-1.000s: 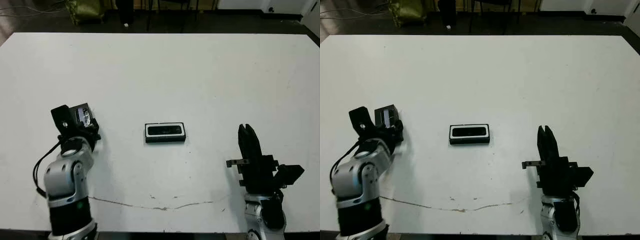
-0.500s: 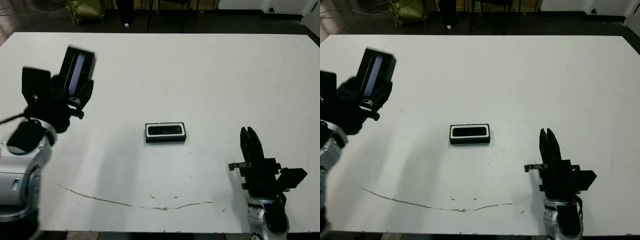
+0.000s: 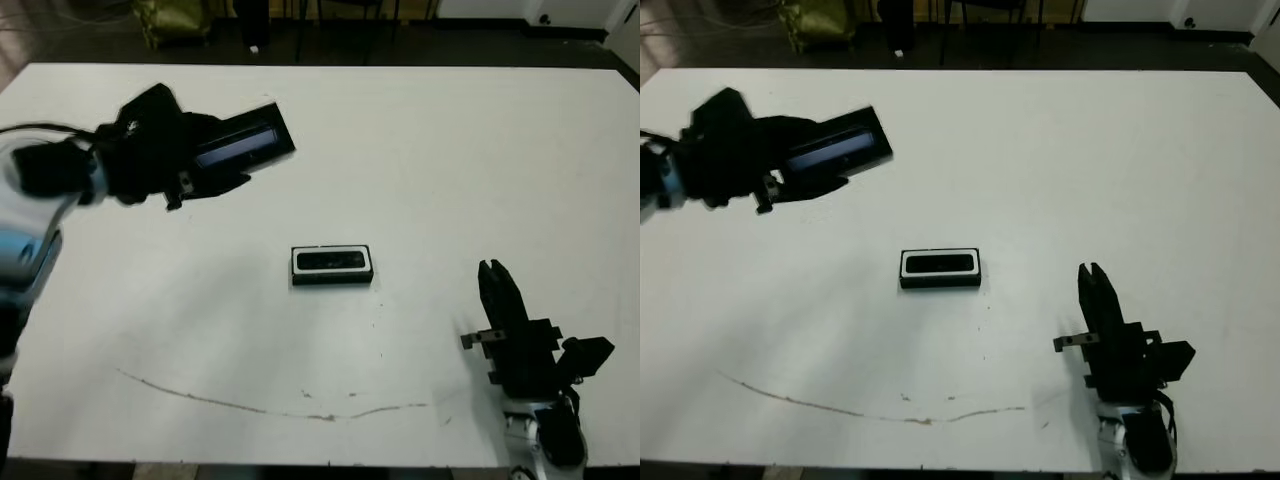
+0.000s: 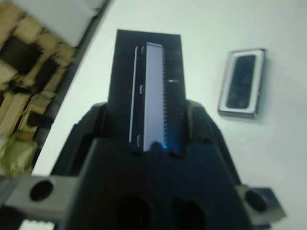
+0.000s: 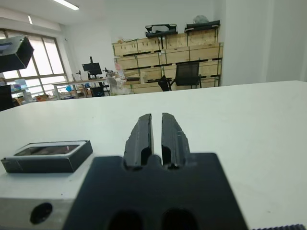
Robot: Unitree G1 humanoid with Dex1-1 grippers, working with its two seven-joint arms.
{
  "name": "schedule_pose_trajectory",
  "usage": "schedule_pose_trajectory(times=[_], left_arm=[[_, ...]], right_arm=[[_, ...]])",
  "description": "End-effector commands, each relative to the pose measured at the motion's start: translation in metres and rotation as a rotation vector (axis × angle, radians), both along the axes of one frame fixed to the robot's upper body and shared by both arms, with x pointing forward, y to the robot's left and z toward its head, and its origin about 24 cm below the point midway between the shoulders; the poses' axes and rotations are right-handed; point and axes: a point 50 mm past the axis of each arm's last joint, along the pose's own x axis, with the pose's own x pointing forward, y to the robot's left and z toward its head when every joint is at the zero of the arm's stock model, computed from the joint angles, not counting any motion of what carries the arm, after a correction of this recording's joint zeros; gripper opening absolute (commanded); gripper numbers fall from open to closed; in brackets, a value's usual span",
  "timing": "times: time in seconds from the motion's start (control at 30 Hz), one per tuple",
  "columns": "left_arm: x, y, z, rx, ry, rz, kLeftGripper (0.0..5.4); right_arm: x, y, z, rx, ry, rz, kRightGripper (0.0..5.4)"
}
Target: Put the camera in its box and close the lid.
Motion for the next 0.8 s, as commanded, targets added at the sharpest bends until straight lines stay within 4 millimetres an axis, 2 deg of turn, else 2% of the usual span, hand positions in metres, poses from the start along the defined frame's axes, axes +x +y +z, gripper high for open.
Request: schedule_pose_trajectory(times=[0.03,0.37,0.57,0.8], left_arm=[[0.009,-0.013,-0.005,0.059,0.055,-0.061,2.52],[0.037,-0.042,-0.015,0.121,0.268,-0.188,2.52],[0.047,-0.045,-0.033,0.091,0.473,-0.23,2.52],[0.045,-0.046,-0.058,0.104,0.58,-0.256,2.52]], right_arm=[[-0.004,-0.004,-0.008,-0.011,0.048,-0.003,0.0],[0.001,-0.004,-0.008,-0.039,0.059,-0.008,0.0],[0.003,-0.002,-0.008,-0.051,0.038,0.005,0.0],[-0.002,0.001,-0.004,-0.053,0.05,-0.008,0.0]])
